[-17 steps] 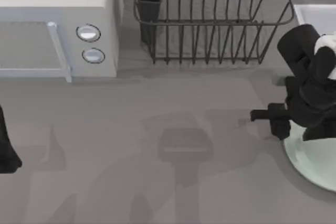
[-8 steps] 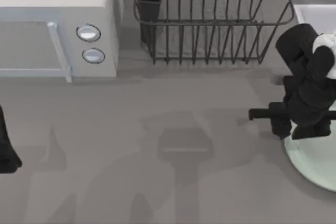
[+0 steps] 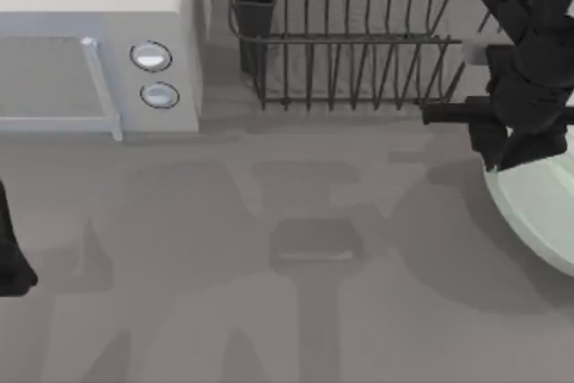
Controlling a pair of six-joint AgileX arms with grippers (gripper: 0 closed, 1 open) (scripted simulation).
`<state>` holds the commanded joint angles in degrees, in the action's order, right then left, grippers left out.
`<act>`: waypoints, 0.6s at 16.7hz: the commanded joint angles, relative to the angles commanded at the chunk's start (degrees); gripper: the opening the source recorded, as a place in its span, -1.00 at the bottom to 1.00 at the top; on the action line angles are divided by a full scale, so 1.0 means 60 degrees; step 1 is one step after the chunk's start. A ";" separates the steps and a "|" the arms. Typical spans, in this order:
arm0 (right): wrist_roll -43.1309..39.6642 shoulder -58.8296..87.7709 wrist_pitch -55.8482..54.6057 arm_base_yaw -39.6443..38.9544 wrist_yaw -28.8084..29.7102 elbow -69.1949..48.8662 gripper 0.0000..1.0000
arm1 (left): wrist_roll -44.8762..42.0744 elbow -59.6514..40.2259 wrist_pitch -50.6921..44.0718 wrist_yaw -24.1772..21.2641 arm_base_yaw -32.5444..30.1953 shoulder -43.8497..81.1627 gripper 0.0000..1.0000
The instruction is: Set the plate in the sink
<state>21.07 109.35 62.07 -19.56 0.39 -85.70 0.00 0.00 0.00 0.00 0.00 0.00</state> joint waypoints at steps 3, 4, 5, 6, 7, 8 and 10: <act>-0.0026 -0.0075 0.2614 0.0026 -0.0003 -0.2448 -1.00 | 0.0000 0.0000 0.0000 0.0000 0.0000 0.0000 1.00; -0.0039 -0.0122 0.3392 0.0038 -0.0004 -0.3197 -1.00 | 0.0000 0.0000 0.0000 0.0000 0.0000 0.0000 1.00; -0.0053 -0.0177 0.4063 0.0051 -0.0005 -0.3854 -1.00 | 0.0000 0.0000 0.0000 0.0000 0.0000 0.0000 1.00; -0.0068 -0.0237 0.4642 0.0065 -0.0006 -0.4421 -1.00 | 0.0000 0.0000 0.0000 0.0000 0.0000 0.0000 1.00; -0.0084 -0.0301 0.5116 0.0080 -0.0007 -0.4884 -1.00 | 0.0000 0.0000 0.0000 0.0000 0.0000 0.0000 1.00; -0.0098 -0.0364 0.5492 0.0094 -0.0007 -0.5251 -1.00 | 0.0000 0.0000 0.0000 0.0000 0.0000 0.0000 1.00; -0.0120 -0.0459 0.5938 0.0114 -0.0008 -0.5685 -1.00 | 0.0000 0.0000 0.0000 0.0000 0.0000 0.0000 1.00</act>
<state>20.35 106.60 97.69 -18.87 0.34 -119.81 0.00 0.00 0.00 0.00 0.00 0.00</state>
